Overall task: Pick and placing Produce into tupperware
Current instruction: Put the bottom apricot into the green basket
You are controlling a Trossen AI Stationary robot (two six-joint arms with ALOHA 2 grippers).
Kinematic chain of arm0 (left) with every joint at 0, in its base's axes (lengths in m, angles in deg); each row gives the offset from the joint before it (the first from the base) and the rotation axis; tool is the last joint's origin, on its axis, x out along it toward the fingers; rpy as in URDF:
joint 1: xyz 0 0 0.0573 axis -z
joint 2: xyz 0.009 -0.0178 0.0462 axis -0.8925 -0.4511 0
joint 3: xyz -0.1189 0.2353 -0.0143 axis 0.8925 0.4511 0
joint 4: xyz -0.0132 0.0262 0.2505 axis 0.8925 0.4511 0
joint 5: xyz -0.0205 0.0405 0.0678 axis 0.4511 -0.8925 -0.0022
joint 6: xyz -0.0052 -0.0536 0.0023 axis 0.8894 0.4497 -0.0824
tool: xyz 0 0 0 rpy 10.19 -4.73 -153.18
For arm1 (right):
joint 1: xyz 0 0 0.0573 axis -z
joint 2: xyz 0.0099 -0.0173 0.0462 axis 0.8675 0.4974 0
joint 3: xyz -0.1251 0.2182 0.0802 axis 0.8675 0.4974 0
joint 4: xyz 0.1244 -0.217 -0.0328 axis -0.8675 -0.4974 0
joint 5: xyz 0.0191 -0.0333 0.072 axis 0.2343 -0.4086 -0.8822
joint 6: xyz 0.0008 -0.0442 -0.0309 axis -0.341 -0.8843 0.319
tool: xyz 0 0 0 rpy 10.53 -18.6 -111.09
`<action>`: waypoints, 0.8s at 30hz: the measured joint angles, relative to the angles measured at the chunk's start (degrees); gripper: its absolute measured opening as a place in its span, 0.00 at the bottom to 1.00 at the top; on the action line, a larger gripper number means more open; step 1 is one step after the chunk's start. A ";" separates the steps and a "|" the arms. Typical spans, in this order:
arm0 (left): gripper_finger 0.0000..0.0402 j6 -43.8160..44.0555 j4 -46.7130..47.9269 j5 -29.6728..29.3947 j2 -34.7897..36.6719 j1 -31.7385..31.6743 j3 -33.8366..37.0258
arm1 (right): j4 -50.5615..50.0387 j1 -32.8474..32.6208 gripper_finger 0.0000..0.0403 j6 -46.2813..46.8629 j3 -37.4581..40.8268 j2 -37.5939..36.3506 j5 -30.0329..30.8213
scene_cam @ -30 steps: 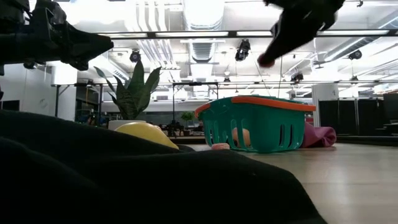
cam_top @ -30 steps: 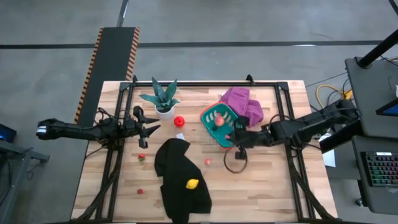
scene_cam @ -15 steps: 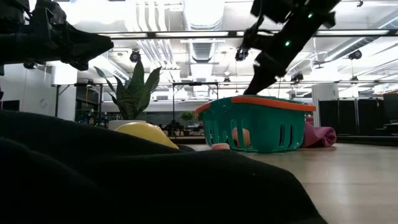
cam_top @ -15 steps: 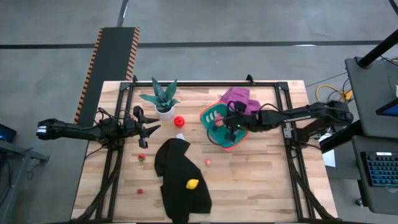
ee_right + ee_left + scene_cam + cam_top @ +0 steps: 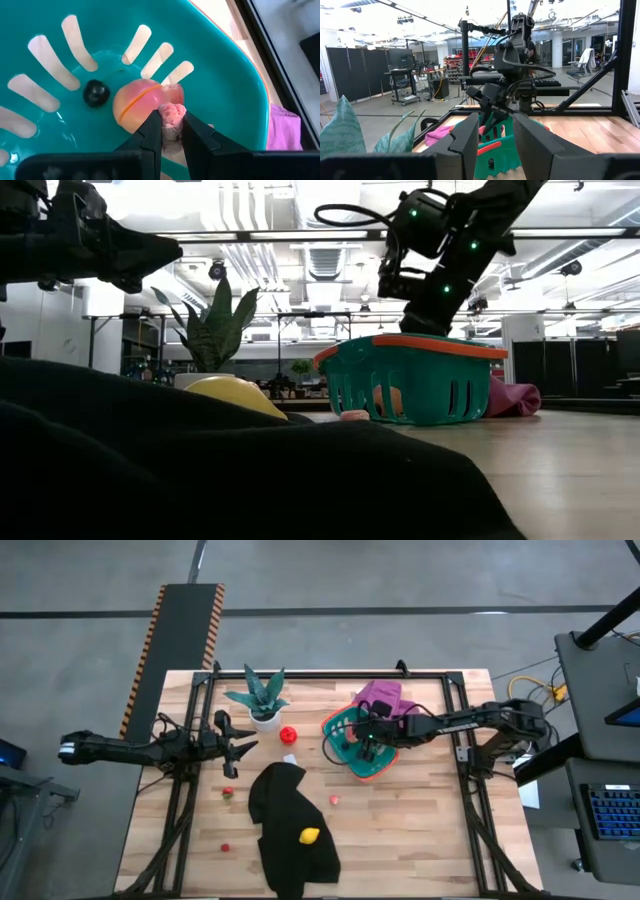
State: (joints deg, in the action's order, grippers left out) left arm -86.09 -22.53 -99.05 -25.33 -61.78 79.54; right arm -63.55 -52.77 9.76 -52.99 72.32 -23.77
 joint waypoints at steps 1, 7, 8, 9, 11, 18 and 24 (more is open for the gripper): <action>0.27 0.01 0.00 0.00 0.00 0.00 0.00 | 0.02 0.14 0.12 0.00 0.00 0.09 0.07; 0.27 -0.01 0.00 0.00 -0.02 0.00 0.00 | 0.25 0.55 0.12 -0.36 -0.02 -0.29 0.44; 0.27 -0.01 0.00 0.00 0.00 0.00 0.00 | 0.35 0.55 0.13 -0.75 -0.02 -0.38 0.44; 0.27 -0.01 0.00 0.00 0.00 0.00 0.00 | 0.48 0.53 0.13 -0.90 -0.02 -0.41 0.44; 0.27 0.01 0.00 0.00 0.00 0.00 0.00 | 0.70 0.50 0.15 -0.94 -0.02 -0.41 0.44; 0.27 -0.01 0.00 0.00 0.00 0.00 0.00 | 1.60 0.53 0.24 -1.07 -0.02 -0.41 0.44; 0.27 -0.01 0.00 0.00 0.00 0.00 0.00 | 1.60 0.53 0.30 -1.05 -0.02 -0.41 0.44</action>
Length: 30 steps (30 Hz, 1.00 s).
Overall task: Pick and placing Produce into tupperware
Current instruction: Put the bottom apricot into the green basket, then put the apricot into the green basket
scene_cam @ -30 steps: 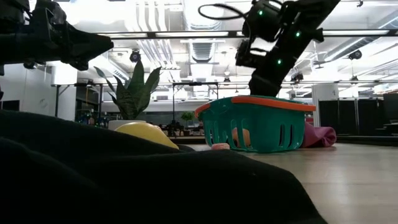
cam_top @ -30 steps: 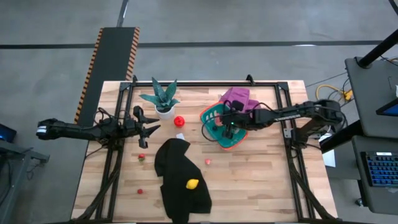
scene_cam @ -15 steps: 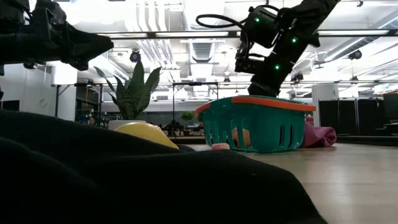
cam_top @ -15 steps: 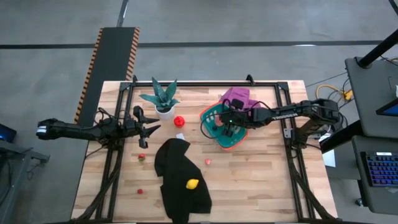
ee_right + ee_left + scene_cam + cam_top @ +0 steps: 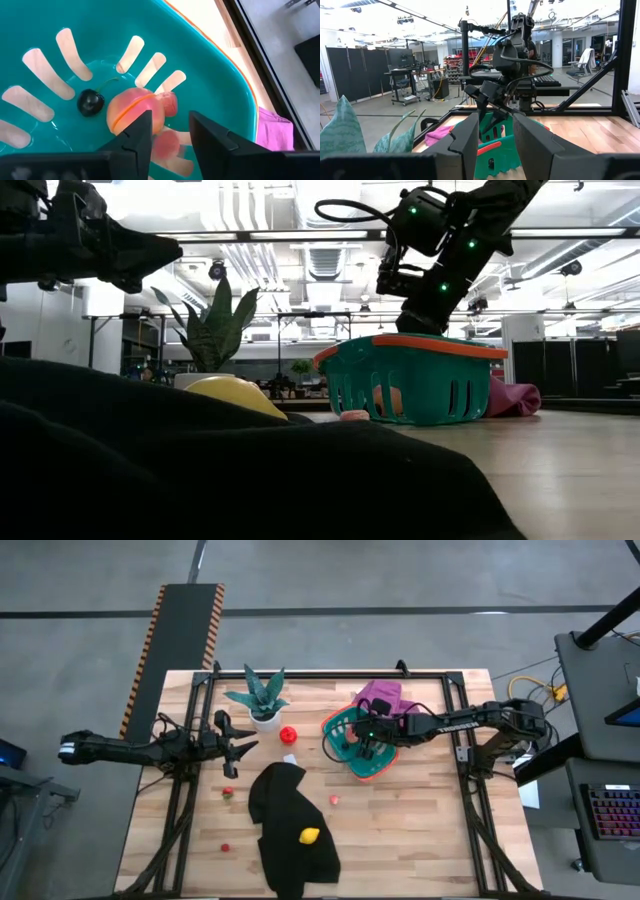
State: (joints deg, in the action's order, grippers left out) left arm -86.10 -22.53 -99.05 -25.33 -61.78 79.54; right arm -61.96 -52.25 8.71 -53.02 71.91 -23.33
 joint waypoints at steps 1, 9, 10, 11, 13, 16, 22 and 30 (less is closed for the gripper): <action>0.27 0.00 0.00 -0.02 0.00 0.02 0.00 | -0.02 0.00 0.31 0.02 0.00 0.00 0.00; 0.27 0.00 0.02 0.00 0.00 0.00 0.00 | -0.07 0.00 0.39 1.27 -0.20 -1.45 -6.78; 0.27 0.02 0.00 0.00 0.00 0.00 0.00 | -0.21 -0.02 0.41 1.89 -0.66 -1.94 -9.56; 0.27 0.00 0.02 0.00 0.00 0.00 0.00 | -0.27 -0.02 0.43 2.09 -1.14 -2.49 -12.42; 0.27 0.00 0.01 0.00 -0.03 0.00 0.00 | -0.44 -0.37 0.48 2.92 -2.32 -3.84 -17.98; 0.27 0.00 0.04 -0.03 -0.04 0.00 0.00 | -0.31 -1.70 0.57 4.63 -4.75 -5.82 -25.63; 0.27 0.01 0.02 -0.19 -0.16 -0.01 0.00 | 6.37 -9.30 0.69 9.95 -8.83 -7.65 -34.57; 0.27 0.02 0.03 -0.20 -0.89 -0.02 0.00 | 7.87 -22.53 0.68 4.03 -11.13 -7.39 -26.34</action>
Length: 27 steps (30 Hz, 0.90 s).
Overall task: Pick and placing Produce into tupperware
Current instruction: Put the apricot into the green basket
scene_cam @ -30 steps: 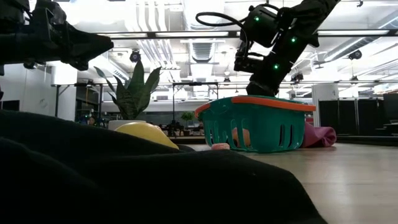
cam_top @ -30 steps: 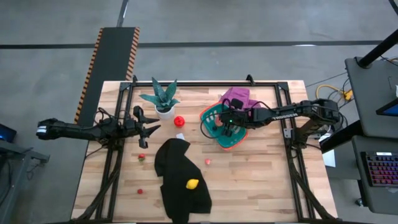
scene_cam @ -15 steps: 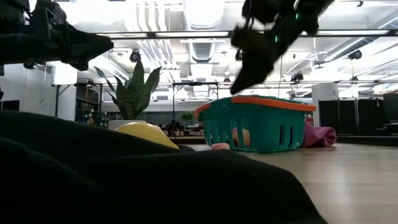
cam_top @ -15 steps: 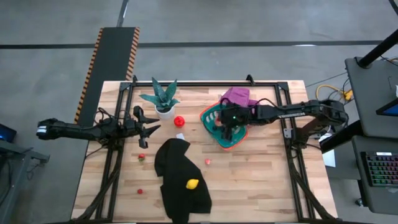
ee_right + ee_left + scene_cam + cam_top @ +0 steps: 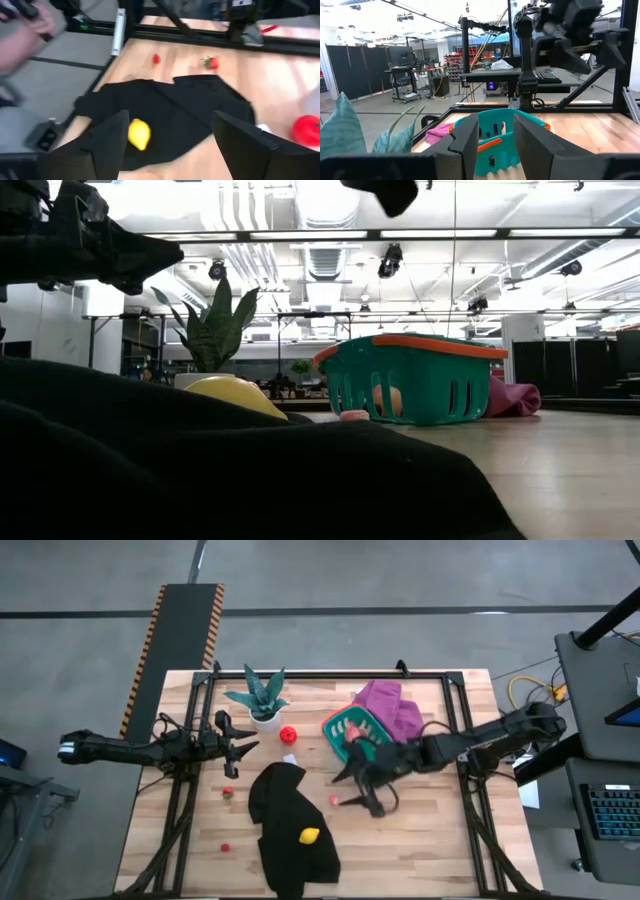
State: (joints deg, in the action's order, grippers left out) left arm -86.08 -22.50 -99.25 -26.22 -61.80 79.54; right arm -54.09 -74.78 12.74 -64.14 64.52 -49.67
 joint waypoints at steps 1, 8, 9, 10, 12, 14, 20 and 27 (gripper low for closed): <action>0.27 -0.01 -0.03 -0.02 -0.11 0.00 0.00 | -0.03 -1.31 0.67 -0.23 0.30 0.02 2.98; 0.27 -0.02 -0.09 -0.11 -0.01 0.00 0.00 | 0.13 -5.52 0.64 2.70 3.04 1.97 11.41; 0.27 -0.02 -0.14 -0.13 -0.01 0.00 0.00 | 0.67 -5.55 0.63 3.70 3.04 2.79 11.44; 0.27 -0.02 -0.10 -0.12 0.01 0.00 0.00 | 1.03 -5.59 0.63 4.58 3.04 3.61 11.44; 0.27 -0.02 -0.12 -0.15 -0.08 0.00 0.00 | 1.05 -5.64 0.63 5.94 3.03 5.60 11.44; 0.27 -0.02 -0.07 -0.16 -0.10 0.01 0.00 | 1.07 -5.64 0.62 6.85 3.00 7.76 11.46; 0.27 -0.02 -0.10 -0.24 -0.10 0.00 0.00 | 1.30 -5.64 0.62 9.97 2.74 12.92 11.72; 0.27 -0.02 -0.07 -0.24 -0.10 0.00 0.00 | 1.33 -5.64 0.62 11.71 2.74 17.95 16.05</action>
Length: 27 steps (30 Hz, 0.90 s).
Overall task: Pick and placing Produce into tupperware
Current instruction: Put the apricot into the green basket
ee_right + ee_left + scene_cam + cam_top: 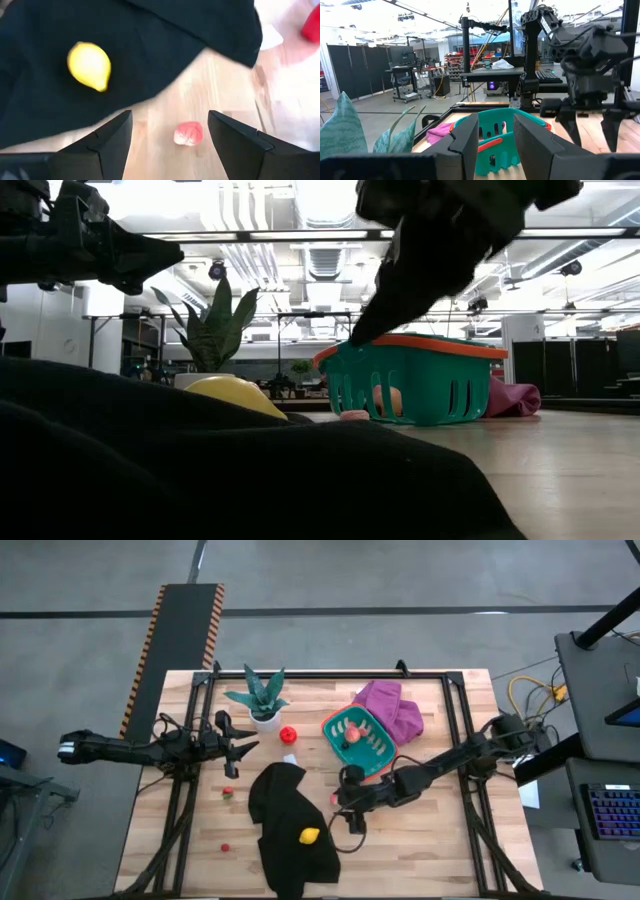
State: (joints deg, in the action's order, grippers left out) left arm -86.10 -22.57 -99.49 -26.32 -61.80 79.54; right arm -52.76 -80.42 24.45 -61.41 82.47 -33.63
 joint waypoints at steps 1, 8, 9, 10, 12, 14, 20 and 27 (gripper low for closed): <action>0.27 0.00 0.00 0.00 0.00 0.01 0.00 | 0.03 0.00 0.62 0.01 0.00 0.47 0.38; 0.27 0.00 0.00 0.00 0.00 0.00 0.00 | 2.47 0.00 0.62 -0.06 0.00 3.88 4.48; 0.27 0.00 0.02 -0.01 0.00 0.01 0.00 | 2.52 0.00 0.61 -0.03 0.00 4.09 4.63; 0.27 0.00 0.00 0.00 0.00 0.00 0.00 | 2.67 0.00 0.61 0.04 0.00 4.45 4.55; 0.27 0.00 0.03 0.00 0.00 0.00 0.00 | 3.23 0.00 0.61 0.93 -0.06 5.10 4.99; 0.27 0.00 -0.02 0.00 -0.03 0.00 0.00 | 3.13 0.00 0.60 2.08 -0.04 5.89 5.80; 0.27 -0.01 0.02 0.00 -0.02 0.01 0.00 | 3.12 0.00 0.58 2.33 0.00 6.31 5.85; 0.27 -0.01 0.02 0.00 -0.02 0.00 0.00 | 2.90 0.00 0.58 1.61 0.00 3.02 5.84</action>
State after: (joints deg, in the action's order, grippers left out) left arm -86.11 -22.55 -99.49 -26.34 -61.80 79.54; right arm -49.86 -80.42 26.06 -61.41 85.50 -27.79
